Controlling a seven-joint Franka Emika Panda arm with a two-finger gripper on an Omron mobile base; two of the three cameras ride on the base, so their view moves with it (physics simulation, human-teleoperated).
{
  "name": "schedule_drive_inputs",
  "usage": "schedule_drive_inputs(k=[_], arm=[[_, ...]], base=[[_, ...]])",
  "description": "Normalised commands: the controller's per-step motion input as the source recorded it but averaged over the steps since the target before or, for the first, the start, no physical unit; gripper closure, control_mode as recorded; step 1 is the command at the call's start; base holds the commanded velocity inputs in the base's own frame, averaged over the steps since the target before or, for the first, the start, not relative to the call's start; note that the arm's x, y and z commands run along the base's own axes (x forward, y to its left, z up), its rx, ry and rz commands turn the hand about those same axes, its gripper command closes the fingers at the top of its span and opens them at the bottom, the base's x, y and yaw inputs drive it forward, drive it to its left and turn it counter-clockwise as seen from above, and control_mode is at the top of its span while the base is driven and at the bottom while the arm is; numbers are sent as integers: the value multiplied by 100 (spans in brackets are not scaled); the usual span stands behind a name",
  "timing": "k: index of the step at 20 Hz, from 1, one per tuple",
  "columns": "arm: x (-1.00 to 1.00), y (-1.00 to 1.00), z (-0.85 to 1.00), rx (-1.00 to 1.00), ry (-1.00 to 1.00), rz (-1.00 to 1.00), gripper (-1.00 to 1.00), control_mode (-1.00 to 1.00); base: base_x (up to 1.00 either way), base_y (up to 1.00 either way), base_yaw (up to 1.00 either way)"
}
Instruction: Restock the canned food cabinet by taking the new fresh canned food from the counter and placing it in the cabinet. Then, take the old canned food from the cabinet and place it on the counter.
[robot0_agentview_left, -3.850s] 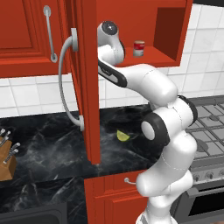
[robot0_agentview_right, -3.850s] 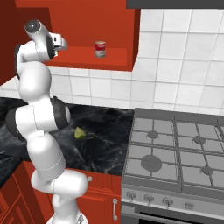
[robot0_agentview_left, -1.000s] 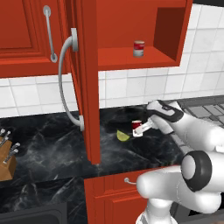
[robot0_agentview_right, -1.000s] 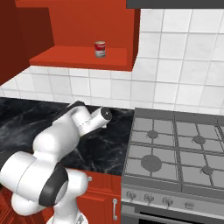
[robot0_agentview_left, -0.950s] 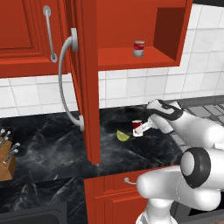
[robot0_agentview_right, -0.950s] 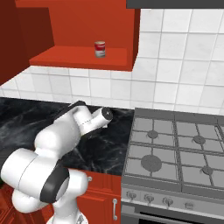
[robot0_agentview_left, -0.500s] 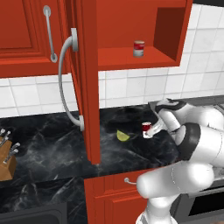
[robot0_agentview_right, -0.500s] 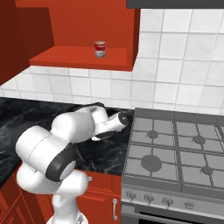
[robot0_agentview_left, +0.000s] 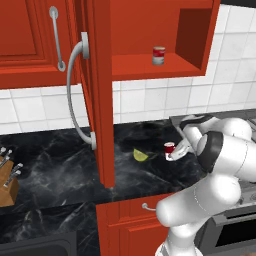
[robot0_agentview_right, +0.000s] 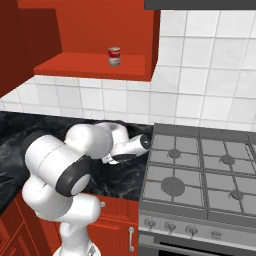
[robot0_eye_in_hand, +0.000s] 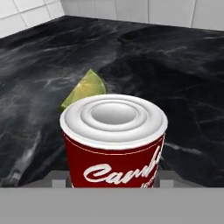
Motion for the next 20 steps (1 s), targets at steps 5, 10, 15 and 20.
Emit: schedule_drive_inputs(k=[5,10,15,20], arm=[[-3,0,19,0,-6,-1,-100,-100],[-9,0,84,0,0,-6,-100,-100],[-35,0,100,0,0,-5,-100,-100],[-97,2,100,-3,-3,-3,-100,-100]], base=[[0,0,0],[0,0,0],[0,0,0],[0,0,0]])
